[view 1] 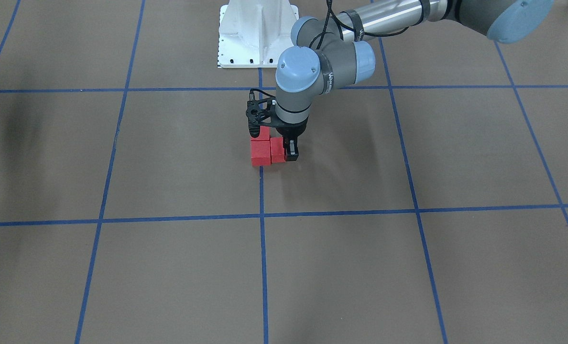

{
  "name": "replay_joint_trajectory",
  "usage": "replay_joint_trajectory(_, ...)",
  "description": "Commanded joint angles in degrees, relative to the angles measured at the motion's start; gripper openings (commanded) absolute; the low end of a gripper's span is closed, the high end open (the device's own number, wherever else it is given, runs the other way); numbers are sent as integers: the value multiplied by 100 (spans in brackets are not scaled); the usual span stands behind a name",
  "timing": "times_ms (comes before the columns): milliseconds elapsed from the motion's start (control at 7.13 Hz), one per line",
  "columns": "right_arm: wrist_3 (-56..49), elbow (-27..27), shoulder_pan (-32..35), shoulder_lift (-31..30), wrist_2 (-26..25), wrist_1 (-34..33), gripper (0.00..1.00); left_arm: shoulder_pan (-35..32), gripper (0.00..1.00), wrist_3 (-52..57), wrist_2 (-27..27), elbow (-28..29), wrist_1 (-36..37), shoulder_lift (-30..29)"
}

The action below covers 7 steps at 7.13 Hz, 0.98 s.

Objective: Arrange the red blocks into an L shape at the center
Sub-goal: 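Lower the cube beside the nearer center cube and adjust its position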

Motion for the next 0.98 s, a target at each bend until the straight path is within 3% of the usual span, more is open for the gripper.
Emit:
replay_joint_trajectory(0, 0, 0, 0, 0, 0, 0, 100, 0, 80, 25, -9, 32, -26, 0)
replay_joint_trajectory(280, 0, 0, 0, 0, 0, 0, 100, 0, 97, 34, -9, 32, -35, 0)
replay_joint_trajectory(841, 9, 0, 0, 0, 0, 9, 100, -131, 100, 69, -61, -300, 0, 9)
